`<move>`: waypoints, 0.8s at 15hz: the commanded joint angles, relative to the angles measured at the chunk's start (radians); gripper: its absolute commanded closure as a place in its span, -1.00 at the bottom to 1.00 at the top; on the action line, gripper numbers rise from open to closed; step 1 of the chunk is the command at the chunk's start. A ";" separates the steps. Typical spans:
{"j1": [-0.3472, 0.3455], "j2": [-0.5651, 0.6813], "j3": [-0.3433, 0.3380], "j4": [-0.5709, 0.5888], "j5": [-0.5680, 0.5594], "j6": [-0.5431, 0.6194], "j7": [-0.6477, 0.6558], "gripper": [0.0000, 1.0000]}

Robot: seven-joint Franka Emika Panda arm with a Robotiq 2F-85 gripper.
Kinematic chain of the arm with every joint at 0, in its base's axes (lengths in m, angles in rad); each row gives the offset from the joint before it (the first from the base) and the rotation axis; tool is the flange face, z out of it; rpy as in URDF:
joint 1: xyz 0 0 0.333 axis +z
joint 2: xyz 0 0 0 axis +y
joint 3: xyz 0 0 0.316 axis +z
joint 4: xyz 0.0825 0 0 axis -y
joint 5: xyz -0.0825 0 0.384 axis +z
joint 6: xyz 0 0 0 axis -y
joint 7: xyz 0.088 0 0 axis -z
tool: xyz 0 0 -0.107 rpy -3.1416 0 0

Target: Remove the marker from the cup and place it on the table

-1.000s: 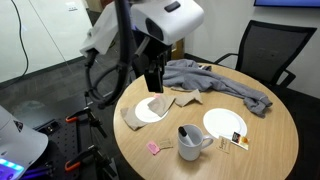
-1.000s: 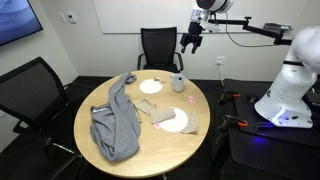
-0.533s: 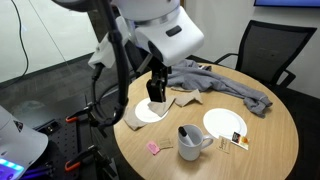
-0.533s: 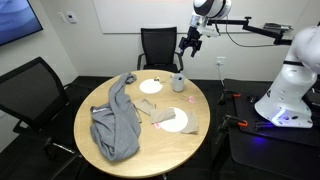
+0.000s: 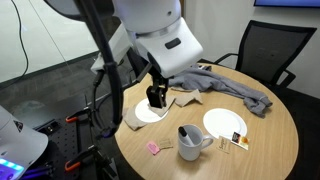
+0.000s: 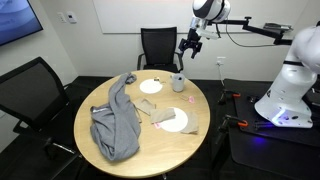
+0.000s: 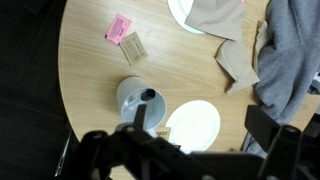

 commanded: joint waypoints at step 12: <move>-0.054 0.212 0.020 0.123 -0.073 0.040 0.220 -1.00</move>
